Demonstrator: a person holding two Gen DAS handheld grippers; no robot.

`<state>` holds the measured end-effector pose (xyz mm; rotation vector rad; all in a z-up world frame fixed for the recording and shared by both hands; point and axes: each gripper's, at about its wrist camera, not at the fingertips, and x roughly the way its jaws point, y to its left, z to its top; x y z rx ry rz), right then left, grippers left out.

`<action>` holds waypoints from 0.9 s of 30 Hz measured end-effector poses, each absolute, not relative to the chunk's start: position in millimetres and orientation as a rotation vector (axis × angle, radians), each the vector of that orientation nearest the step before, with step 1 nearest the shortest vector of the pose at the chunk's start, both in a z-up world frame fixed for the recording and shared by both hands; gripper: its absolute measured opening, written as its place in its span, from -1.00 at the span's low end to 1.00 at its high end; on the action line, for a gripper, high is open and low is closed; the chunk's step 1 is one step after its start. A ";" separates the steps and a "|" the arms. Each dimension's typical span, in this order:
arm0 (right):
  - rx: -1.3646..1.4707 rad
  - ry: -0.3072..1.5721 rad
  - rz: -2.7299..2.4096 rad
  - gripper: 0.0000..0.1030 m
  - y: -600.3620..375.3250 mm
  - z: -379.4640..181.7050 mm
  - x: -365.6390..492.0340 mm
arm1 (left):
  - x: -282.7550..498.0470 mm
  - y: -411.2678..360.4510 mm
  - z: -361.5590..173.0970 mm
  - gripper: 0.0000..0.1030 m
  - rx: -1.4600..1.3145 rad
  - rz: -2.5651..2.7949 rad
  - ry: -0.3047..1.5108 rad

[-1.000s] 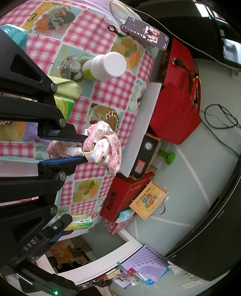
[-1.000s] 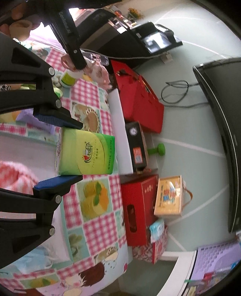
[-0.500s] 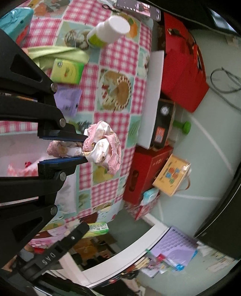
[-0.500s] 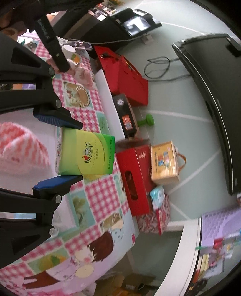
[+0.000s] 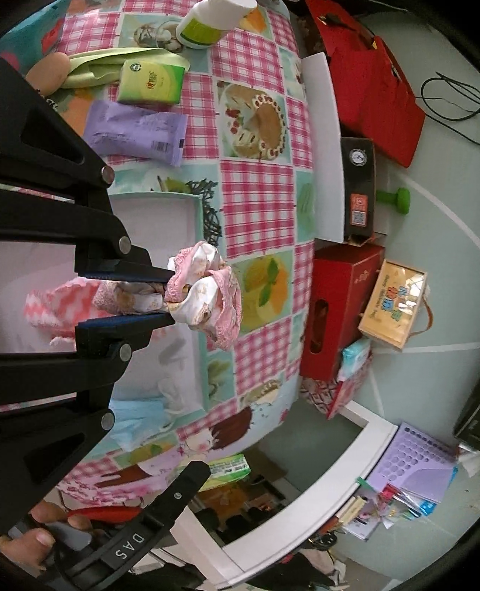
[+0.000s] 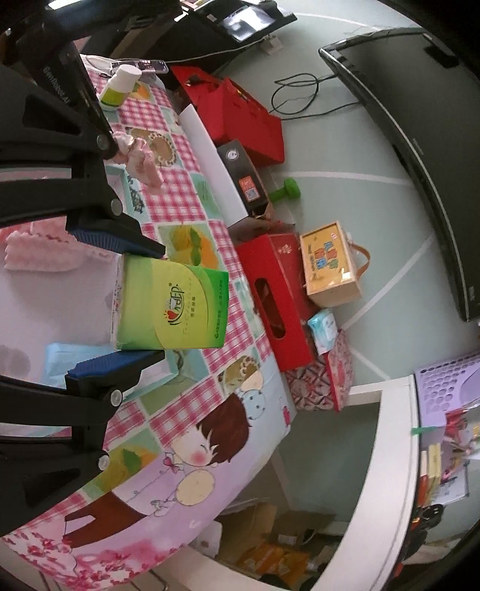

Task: Organize soft objects
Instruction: 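Carry the pink cloth and green tissue pack over the white tray, then open the right tool to drop the tissue pack while the left tool releases the pink cloth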

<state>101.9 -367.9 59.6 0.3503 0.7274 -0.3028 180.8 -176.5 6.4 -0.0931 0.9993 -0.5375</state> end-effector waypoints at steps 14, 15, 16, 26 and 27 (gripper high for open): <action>0.326 0.967 -0.189 0.00 -350.0 -11.6 140.7 | 197.9 -176.4 -58.0 -0.68 -0.065 -0.387 1.152; 0.314 0.972 -0.191 0.00 -348.8 -12.5 141.2 | 197.5 -177.6 -60.6 -0.68 -0.062 -0.389 1.160; 0.308 0.977 -0.193 0.00 -348.2 -13.1 141.5 | 197.1 -179.0 -64.2 -0.68 -0.057 -0.391 1.171; 0.308 1.027 -0.220 0.00 -353.2 -20.4 143.1 | 193.7 -185.2 -78.1 -0.59 -0.020 -0.391 1.210; 0.312 1.034 -0.221 0.00 -354.1 -22.3 143.4 | 194.6 -185.5 -78.5 -0.53 -0.018 -0.388 1.212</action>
